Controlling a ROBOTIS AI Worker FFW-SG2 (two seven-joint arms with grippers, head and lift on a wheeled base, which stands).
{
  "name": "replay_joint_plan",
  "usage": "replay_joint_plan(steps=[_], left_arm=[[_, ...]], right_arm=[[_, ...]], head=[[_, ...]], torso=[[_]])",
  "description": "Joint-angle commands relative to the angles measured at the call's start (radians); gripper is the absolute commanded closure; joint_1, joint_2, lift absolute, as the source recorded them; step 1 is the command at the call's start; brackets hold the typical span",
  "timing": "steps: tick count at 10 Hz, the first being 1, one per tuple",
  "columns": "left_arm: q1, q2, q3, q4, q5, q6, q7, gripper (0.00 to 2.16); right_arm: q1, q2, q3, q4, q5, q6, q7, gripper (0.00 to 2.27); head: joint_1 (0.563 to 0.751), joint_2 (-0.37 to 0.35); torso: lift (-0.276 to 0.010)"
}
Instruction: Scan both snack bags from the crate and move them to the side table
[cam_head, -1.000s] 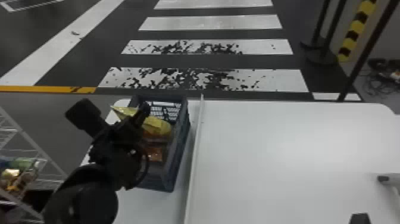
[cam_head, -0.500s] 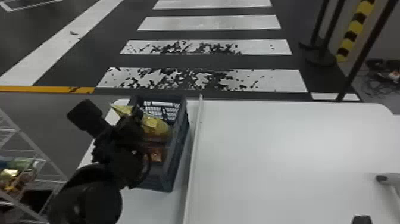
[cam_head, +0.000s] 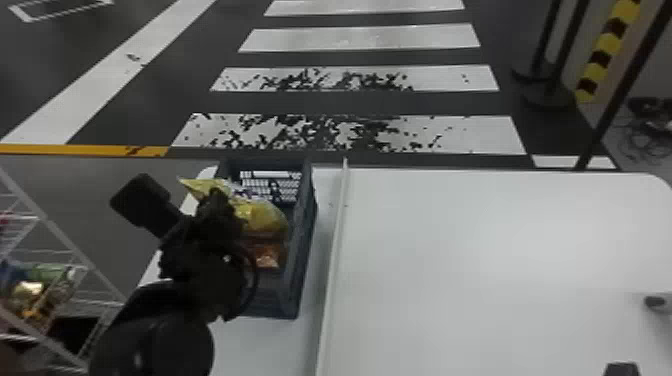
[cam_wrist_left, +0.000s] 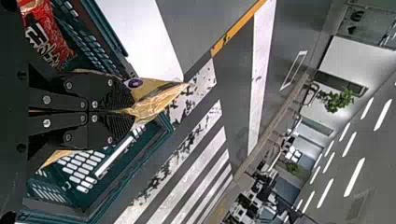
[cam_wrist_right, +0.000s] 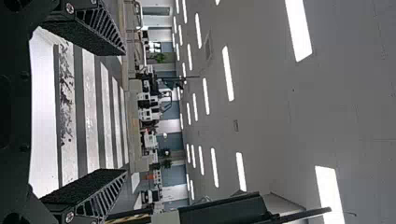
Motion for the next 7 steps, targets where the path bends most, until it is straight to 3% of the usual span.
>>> replay_joint_plan(steps=[1, 3, 7], left_arm=[[0.01, 0.005, -0.031, -0.064, -0.036, -0.012, 0.065, 2.02], [0.025, 0.011, -0.072, -0.159, -0.089, -0.012, 0.128, 2.02], [0.054, 0.028, -0.124, -0.32, -0.14, 0.006, 0.133, 2.01]], right_arm=[[0.0, 0.002, 0.002, -0.001, 0.0, 0.0, 0.0, 0.1], [0.0, 0.002, 0.002, -0.002, 0.0, -0.003, 0.0, 0.1], [0.0, 0.002, 0.003, -0.002, 0.0, -0.009, 0.0, 0.09]], head=[[0.695, 0.131], [0.695, 0.14], [0.695, 0.12]], torso=[[-0.095], [-0.095], [-0.095]])
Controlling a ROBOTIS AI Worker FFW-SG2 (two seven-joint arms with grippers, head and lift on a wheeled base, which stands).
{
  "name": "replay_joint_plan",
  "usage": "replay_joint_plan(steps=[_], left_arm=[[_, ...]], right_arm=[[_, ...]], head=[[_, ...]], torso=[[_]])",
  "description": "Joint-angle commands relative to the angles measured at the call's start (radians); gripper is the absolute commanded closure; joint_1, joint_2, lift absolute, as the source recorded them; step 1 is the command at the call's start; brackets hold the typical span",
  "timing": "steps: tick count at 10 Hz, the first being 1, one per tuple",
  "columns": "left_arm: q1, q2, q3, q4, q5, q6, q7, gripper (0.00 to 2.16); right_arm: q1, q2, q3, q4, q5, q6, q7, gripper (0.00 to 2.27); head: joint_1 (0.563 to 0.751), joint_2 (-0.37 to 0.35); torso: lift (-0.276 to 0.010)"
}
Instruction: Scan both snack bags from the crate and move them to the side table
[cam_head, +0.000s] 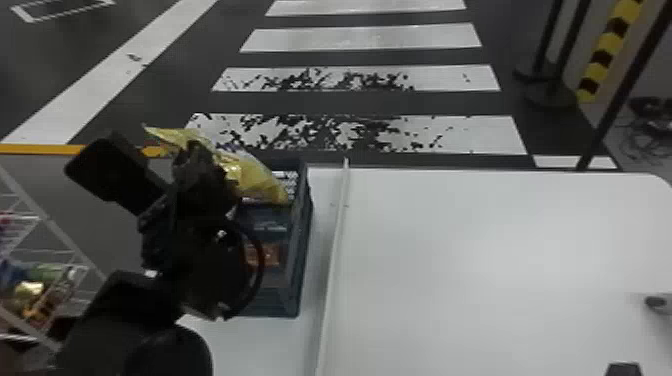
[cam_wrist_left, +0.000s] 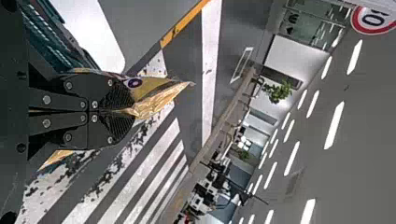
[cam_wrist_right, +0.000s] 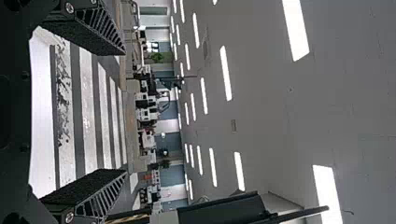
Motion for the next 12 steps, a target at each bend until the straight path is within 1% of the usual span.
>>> replay_joint_plan(steps=[1, 2, 3, 4, 5, 6, 7, 8, 9, 11, 12], left_arm=[[0.011, 0.005, -0.034, -0.068, -0.037, 0.022, 0.012, 2.01], [0.02, 0.016, -0.059, -0.108, -0.066, 0.032, 0.012, 2.01], [0.028, 0.031, -0.083, -0.165, -0.088, 0.05, -0.005, 2.01], [0.049, 0.045, -0.093, -0.223, -0.094, 0.078, -0.04, 2.01], [0.055, 0.053, -0.102, -0.28, -0.102, 0.139, -0.073, 2.01], [0.064, 0.059, -0.103, -0.329, -0.092, 0.182, -0.108, 2.01], [0.075, 0.062, -0.09, -0.365, -0.056, 0.24, -0.16, 2.01], [0.083, 0.062, -0.067, -0.375, -0.014, 0.305, -0.246, 2.01], [0.086, 0.062, -0.054, -0.37, -0.008, 0.344, -0.313, 2.01], [0.104, 0.06, 0.004, -0.332, 0.069, 0.412, -0.461, 2.01], [0.112, 0.057, 0.044, -0.298, 0.109, 0.464, -0.573, 2.01]], right_arm=[[0.0, 0.0, 0.0, 0.0, 0.0, -0.001, 0.0, 0.09], [0.0, 0.0, 0.0, 0.0, 0.0, -0.001, 0.0, 0.09], [0.0, 0.0, 0.001, 0.0, 0.0, -0.001, 0.0, 0.09], [-0.002, 0.0, 0.003, 0.0, 0.0, -0.001, 0.0, 0.09], [-0.005, 0.0, 0.003, 0.0, 0.0, 0.006, 0.0, 0.09], [-0.009, 0.001, 0.005, 0.0, 0.0, 0.009, 0.0, 0.09], [-0.011, 0.003, 0.003, 0.0, 0.0, 0.009, -0.003, 0.1], [-0.012, 0.005, -0.002, -0.001, 0.0, 0.009, -0.014, 0.1], [-0.012, 0.006, -0.011, -0.001, 0.0, 0.009, -0.017, 0.1], [-0.014, 0.009, -0.025, -0.003, 0.0, 0.006, -0.02, 0.1], [-0.015, 0.009, -0.026, -0.003, 0.0, 0.006, -0.02, 0.1]], head=[[0.695, 0.11], [0.695, 0.1], [0.695, 0.086], [0.695, 0.068], [0.695, 0.058], [0.695, 0.032], [0.695, 0.01], [0.695, -0.022], [0.695, -0.045], [0.695, -0.115], [0.695, -0.141]], torso=[[-0.095], [-0.095], [-0.095], [-0.095], [-0.095], [-0.095], [-0.095], [-0.095], [-0.095], [-0.095], [-0.095]])
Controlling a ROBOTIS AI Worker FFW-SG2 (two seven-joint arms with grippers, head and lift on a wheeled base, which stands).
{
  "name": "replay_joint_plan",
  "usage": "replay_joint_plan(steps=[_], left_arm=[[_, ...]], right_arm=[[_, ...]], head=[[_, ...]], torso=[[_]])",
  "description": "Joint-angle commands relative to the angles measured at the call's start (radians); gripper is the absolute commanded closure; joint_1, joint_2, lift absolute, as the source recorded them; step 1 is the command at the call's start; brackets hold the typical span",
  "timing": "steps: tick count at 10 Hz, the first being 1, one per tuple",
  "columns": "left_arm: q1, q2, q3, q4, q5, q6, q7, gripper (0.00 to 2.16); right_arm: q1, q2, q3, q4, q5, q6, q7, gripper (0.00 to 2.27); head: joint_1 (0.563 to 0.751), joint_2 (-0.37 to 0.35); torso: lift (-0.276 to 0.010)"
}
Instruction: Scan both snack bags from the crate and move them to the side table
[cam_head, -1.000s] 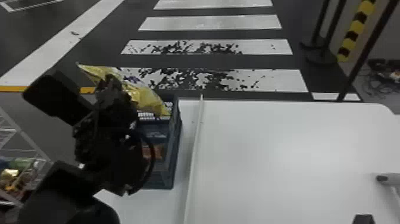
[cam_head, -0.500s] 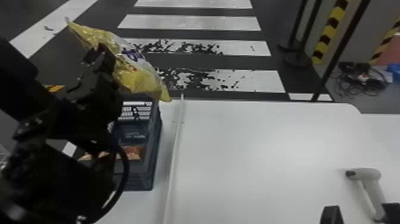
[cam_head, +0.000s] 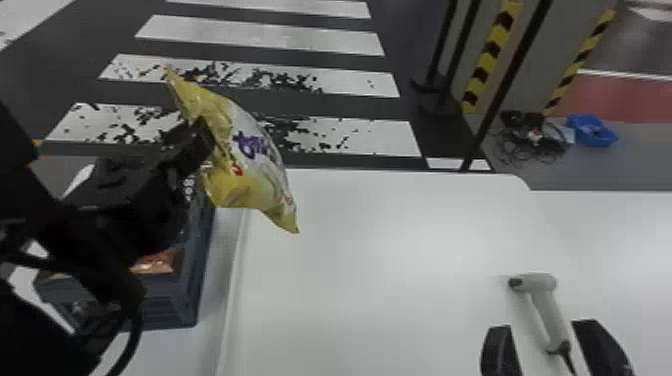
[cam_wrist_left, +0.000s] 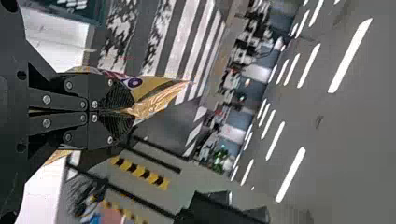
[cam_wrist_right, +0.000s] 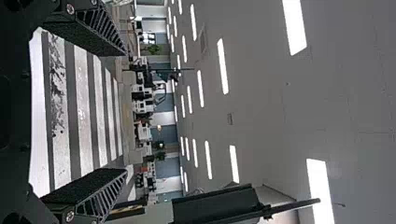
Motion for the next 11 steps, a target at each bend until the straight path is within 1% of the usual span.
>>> replay_joint_plan(steps=[1, 2, 3, 4, 5, 6, 7, 9, 10, 11], left_arm=[[0.004, -0.01, 0.066, 0.058, 0.089, 0.058, -0.087, 2.01], [0.003, -0.014, 0.087, 0.094, 0.12, 0.086, -0.121, 2.01], [-0.005, -0.017, 0.089, 0.12, 0.124, 0.095, -0.139, 2.01], [-0.022, -0.02, 0.073, 0.15, 0.121, 0.107, -0.153, 2.01], [-0.045, -0.025, 0.041, 0.187, 0.113, 0.116, -0.167, 2.01], [-0.071, -0.029, -0.005, 0.216, 0.084, 0.119, -0.17, 2.01], [-0.106, -0.036, -0.06, 0.246, 0.046, 0.141, -0.168, 2.01], [-0.193, -0.051, -0.191, 0.301, -0.077, 0.19, -0.148, 2.01], [-0.232, -0.059, -0.247, 0.335, -0.124, 0.208, -0.139, 2.01], [-0.264, -0.062, -0.287, 0.376, -0.149, 0.224, -0.133, 2.01]], right_arm=[[-0.006, 0.002, -0.001, 0.001, 0.0, 0.006, 0.0, 0.1], [-0.007, 0.003, -0.001, 0.001, 0.0, 0.006, 0.0, 0.1], [-0.01, 0.005, -0.003, 0.005, 0.0, 0.009, 0.0, 0.1], [-0.015, 0.006, -0.001, 0.012, 0.0, 0.015, 0.0, 0.1], [-0.02, 0.008, -0.001, 0.02, 0.0, 0.015, 0.0, 0.1], [-0.023, 0.011, -0.001, 0.025, 0.0, 0.021, 0.0, 0.1], [-0.026, 0.014, -0.001, 0.028, 0.0, 0.024, 0.0, 0.1], [-0.03, 0.014, -0.003, 0.032, -0.002, 0.024, -0.001, 0.1], [-0.032, 0.014, -0.004, 0.034, -0.006, 0.021, -0.001, 0.1], [-0.036, 0.014, -0.006, 0.034, -0.009, 0.021, -0.001, 0.1]], head=[[0.695, -0.169], [0.695, -0.18], [0.695, -0.189], [0.695, -0.193], [0.695, -0.201], [0.695, -0.209], [0.695, -0.234], [0.695, -0.295], [0.695, -0.312], [0.695, -0.344]], torso=[[-0.095], [-0.095], [-0.095], [-0.095], [-0.095], [-0.095], [-0.095], [-0.095], [-0.095], [-0.095]])
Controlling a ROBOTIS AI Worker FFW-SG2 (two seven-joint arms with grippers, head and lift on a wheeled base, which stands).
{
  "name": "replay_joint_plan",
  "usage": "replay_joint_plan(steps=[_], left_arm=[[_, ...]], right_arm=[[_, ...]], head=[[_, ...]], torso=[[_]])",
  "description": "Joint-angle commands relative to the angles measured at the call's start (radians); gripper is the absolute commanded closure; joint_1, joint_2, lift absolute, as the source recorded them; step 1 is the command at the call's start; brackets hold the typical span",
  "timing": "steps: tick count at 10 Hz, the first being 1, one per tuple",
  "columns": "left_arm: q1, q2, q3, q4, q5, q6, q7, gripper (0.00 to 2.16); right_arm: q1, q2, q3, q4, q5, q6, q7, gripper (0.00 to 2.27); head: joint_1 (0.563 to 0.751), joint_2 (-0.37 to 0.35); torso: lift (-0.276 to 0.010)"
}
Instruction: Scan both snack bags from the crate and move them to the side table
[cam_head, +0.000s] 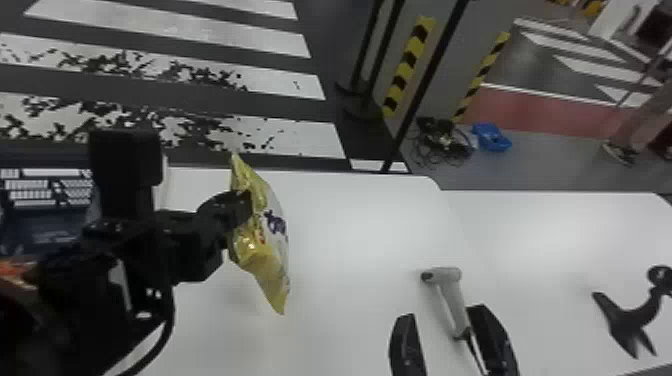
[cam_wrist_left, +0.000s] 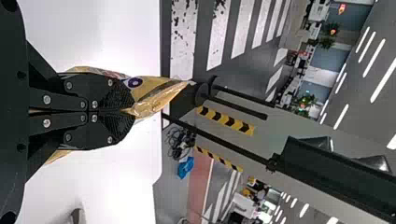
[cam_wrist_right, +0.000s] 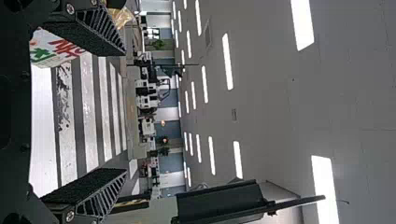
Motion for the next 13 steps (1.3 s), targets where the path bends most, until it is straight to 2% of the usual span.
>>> replay_joint_plan(steps=[1, 4, 6, 9, 11, 12, 13], left_arm=[[-0.056, -0.006, -0.067, 0.064, -0.045, 0.023, 0.011, 2.01], [-0.159, -0.026, -0.182, 0.154, -0.123, 0.118, 0.03, 2.01], [-0.242, -0.037, -0.242, 0.185, -0.146, 0.155, 0.046, 2.01], [-0.3, -0.061, -0.326, 0.274, -0.211, 0.173, 0.051, 2.01], [-0.342, -0.062, -0.38, 0.346, -0.244, 0.173, 0.051, 2.01], [-0.348, -0.062, -0.399, 0.353, -0.247, 0.173, 0.054, 1.99], [-0.348, -0.062, -0.414, 0.353, -0.255, 0.173, 0.068, 1.82]], right_arm=[[-0.008, -0.003, -0.003, 0.002, -0.013, 0.0, 0.0, 0.1], [-0.011, -0.013, -0.01, 0.003, -0.03, -0.009, 0.0, 0.1], [-0.009, -0.014, -0.015, 0.002, -0.041, -0.022, 0.0, 0.1], [-0.009, -0.014, -0.019, 0.002, -0.047, -0.034, 0.0, 0.1], [-0.008, -0.014, -0.021, 0.002, -0.049, -0.046, 0.0, 0.1], [-0.006, -0.013, -0.022, 0.002, -0.049, -0.052, 0.0, 0.1], [-0.005, -0.011, -0.022, 0.002, -0.049, -0.055, 0.0, 0.1]], head=[[0.695, -0.35], [0.695, -0.35], [0.695, -0.35], [0.695, -0.35], [0.695, -0.35], [0.695, -0.35], [0.695, -0.35]], torso=[[-0.095], [-0.095], [-0.095], [-0.095], [-0.095], [-0.095], [-0.095]])
